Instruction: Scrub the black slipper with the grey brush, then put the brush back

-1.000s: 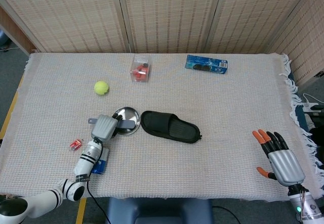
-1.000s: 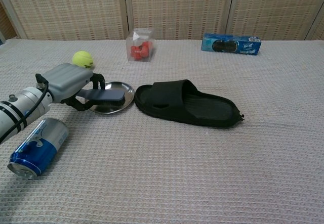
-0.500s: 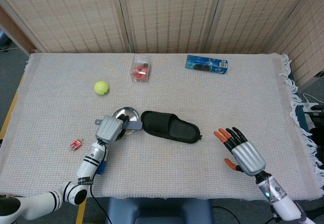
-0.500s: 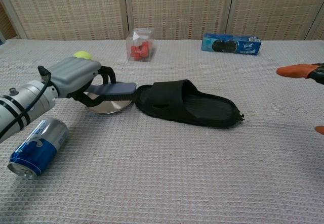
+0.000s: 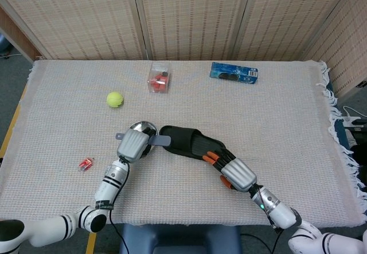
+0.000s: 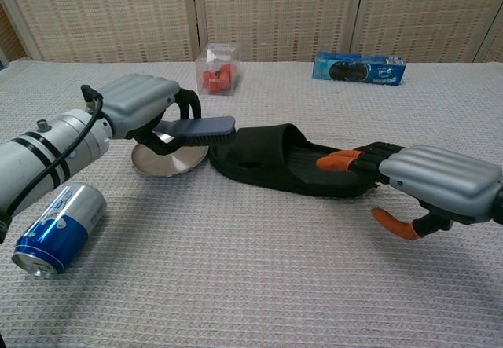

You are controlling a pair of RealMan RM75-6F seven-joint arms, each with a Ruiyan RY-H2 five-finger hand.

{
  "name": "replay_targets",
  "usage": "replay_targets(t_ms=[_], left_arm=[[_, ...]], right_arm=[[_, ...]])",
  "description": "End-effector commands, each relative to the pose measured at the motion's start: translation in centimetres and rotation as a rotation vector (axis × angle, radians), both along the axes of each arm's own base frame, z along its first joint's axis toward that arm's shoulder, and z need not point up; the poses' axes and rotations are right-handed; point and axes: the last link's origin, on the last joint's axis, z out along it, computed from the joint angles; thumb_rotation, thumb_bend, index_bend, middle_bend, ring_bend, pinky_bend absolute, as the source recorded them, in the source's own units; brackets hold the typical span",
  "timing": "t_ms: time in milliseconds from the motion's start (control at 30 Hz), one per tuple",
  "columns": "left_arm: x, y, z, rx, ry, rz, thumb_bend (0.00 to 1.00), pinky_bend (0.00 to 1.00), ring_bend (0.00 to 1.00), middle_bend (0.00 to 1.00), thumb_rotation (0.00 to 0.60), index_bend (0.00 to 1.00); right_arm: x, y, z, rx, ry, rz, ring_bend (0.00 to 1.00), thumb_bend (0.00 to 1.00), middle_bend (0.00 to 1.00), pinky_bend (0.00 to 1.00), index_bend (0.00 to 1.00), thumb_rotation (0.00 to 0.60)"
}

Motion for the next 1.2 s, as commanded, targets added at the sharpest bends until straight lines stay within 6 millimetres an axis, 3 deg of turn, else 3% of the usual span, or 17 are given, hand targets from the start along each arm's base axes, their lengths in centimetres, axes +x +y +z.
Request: replay_targets(t_ms=[33, 367, 567, 933, 1200], left_arm=[[0.2, 0.0, -0.2, -0.006, 0.000, 0.000, 0.45, 0.99, 0.74, 0.57, 0.600, 0.49], [0.0, 0.2, -0.3, -0.015, 0.005, 0.010, 0.45, 0.99, 0.74, 0.56, 0.600, 0.49], [0.0, 0.2, -0.6, -0.026, 0.004, 0.015, 0.46, 0.99, 0.74, 0.56, 0.600, 0.49], [5.6, -1.3, -5.2, -0.102, 0.003, -0.068, 0.46, 0.99, 0.74, 0.56, 0.600, 0.48], [6.5, -1.0, -5.9, -0.036, -0.006, -0.104, 0.46, 0.99, 0.74, 0.56, 0.600, 0.48]], right_arm=[[0.6, -1.1, -0.7, -0.001, 0.016, -0.010, 0.00, 0.59, 0.00, 0.00, 0.05, 0.600], [0.4, -3.3, -2.1, 0.015, 0.084, -0.062, 0.00, 0.60, 0.01, 0.00, 0.09, 0.600], [0.3, -3.5, -2.6, 0.030, 0.105, -0.071, 0.00, 0.60, 0.02, 0.00, 0.10, 0.600], [0.5, -3.3, -3.5, 0.062, 0.126, -0.073, 0.00, 0.60, 0.02, 0.00, 0.10, 0.600], [0.5, -3.2, -3.0, 0.064, 0.119, -0.065, 0.00, 0.60, 0.02, 0.00, 0.11, 0.600]])
